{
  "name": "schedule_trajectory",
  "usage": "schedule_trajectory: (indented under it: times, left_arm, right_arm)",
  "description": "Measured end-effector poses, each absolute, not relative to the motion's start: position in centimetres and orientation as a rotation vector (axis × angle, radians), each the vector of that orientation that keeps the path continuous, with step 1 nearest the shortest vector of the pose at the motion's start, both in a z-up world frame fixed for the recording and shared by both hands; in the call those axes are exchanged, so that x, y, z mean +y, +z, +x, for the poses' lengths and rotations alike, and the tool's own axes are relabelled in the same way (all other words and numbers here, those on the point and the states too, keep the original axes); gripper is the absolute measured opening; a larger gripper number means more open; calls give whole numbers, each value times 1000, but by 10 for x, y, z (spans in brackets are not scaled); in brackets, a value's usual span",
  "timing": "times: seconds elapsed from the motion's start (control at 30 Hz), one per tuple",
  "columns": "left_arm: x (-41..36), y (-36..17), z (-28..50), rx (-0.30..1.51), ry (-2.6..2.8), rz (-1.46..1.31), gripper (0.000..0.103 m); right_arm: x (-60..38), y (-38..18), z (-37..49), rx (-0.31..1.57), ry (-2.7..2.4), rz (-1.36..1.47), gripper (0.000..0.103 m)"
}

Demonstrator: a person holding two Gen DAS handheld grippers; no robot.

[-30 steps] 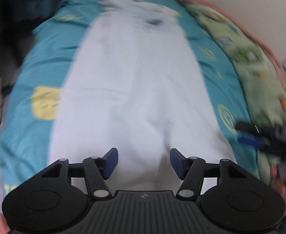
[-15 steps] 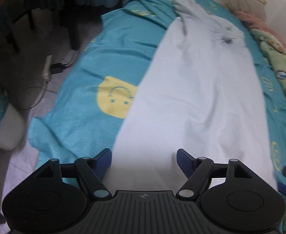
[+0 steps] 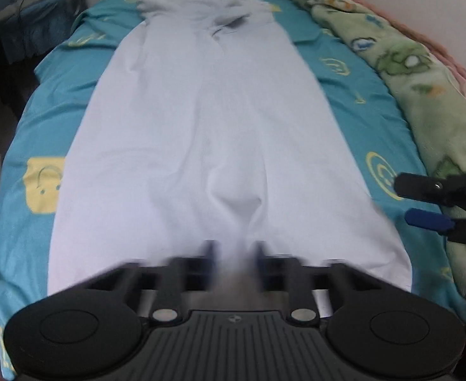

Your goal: Fold clothes

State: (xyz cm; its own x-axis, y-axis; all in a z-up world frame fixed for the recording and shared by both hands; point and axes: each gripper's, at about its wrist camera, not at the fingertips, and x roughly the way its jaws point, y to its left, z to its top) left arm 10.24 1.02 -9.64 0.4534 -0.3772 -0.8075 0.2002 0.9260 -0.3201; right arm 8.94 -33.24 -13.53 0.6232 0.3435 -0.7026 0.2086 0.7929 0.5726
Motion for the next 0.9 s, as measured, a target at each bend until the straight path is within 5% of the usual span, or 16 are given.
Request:
schedule_trajectory:
  times: [0.33, 0.57, 0.6, 0.77, 0.9]
  left_arm:
    - [127, -54, 123, 1053, -198, -288, 1]
    - [182, -102, 146, 1223, -134, -309, 1]
    - [186, -111, 147, 1252, -146, -327, 3]
    - [178, -127, 139, 1260, -265, -389, 47]
    - [161, -126, 139, 1259, -342, -320, 48]
  right_arm:
    - [-332, -137, 91, 917, 86, 663, 86]
    - [-330, -136, 91, 921, 79, 642, 86]
    - [-330, -136, 91, 924, 76, 640, 86]
    - [-324, -141, 95, 962, 78, 626, 86]
    - [-316, -147, 101, 1003, 102, 605, 86]
